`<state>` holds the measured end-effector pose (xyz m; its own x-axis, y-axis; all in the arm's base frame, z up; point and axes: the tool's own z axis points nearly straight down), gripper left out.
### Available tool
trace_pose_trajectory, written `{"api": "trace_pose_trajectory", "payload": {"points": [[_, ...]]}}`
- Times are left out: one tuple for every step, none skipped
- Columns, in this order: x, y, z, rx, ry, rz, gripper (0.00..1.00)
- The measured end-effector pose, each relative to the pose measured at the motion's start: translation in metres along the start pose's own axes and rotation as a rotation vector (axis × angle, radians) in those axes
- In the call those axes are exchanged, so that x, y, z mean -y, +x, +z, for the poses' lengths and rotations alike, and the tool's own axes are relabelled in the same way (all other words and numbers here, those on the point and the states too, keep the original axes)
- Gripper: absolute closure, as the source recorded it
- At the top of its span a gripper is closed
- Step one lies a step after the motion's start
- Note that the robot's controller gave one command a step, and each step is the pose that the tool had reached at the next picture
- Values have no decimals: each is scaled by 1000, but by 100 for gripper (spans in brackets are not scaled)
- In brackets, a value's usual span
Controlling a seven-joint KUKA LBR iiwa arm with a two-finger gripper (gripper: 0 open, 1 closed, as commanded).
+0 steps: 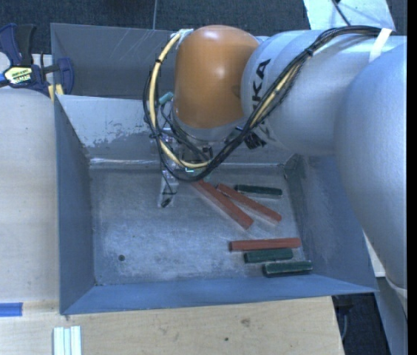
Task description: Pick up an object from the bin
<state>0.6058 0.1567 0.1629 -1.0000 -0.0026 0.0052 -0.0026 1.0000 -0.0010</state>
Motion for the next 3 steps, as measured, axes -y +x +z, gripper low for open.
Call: {"api": "trace_pose_trajectory", "payload": {"points": [[88, -19, -8, 11, 3, -125, 0], [136, 19, 96, 2, 0, 66, 0], [134, 16, 92, 11, -2, 65, 100]]}}
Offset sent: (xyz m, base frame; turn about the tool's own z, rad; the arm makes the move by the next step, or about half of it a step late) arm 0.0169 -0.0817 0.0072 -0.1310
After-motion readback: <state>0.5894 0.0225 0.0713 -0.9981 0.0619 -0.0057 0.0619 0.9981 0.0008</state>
